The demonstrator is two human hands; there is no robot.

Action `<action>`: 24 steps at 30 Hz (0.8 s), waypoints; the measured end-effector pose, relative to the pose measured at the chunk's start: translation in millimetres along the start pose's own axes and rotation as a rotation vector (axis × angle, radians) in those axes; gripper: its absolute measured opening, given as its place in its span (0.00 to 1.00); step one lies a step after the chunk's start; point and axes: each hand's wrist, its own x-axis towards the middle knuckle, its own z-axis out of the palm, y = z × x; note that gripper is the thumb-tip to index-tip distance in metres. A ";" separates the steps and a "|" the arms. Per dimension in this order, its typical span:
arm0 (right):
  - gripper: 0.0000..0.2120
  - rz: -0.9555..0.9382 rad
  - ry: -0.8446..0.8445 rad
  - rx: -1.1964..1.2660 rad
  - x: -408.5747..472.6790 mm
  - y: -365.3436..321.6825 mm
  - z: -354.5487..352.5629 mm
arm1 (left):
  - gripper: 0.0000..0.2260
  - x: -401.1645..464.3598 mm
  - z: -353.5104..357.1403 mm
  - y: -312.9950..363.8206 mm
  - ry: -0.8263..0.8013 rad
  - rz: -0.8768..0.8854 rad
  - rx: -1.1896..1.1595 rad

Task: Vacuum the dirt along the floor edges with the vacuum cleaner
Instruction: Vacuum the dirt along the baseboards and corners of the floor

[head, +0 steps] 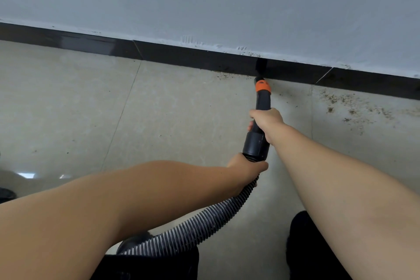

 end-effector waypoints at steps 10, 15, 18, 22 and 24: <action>0.13 0.006 -0.042 0.006 2.9 -9.7 6.8 | 0.14 3.5 -6.7 4.9 0.013 0.006 -0.037; 0.13 -0.012 -0.095 -0.025 0.5 -13.2 24.1 | 0.10 2.6 -14.1 0.3 0.054 -0.007 -0.069; 0.13 -0.021 -0.118 -0.053 -0.9 -16.2 36.0 | 0.10 3.4 -21.3 -2.3 0.080 -0.009 -0.091; 0.12 -0.034 -0.147 -0.076 -1.4 -18.2 47.9 | 0.10 4.6 -30.2 -4.9 0.103 -0.007 -0.111; 0.12 -0.043 -0.159 -0.091 -1.0 -19.3 52.2 | 0.09 5.3 -32.8 -5.3 0.104 -0.008 -0.125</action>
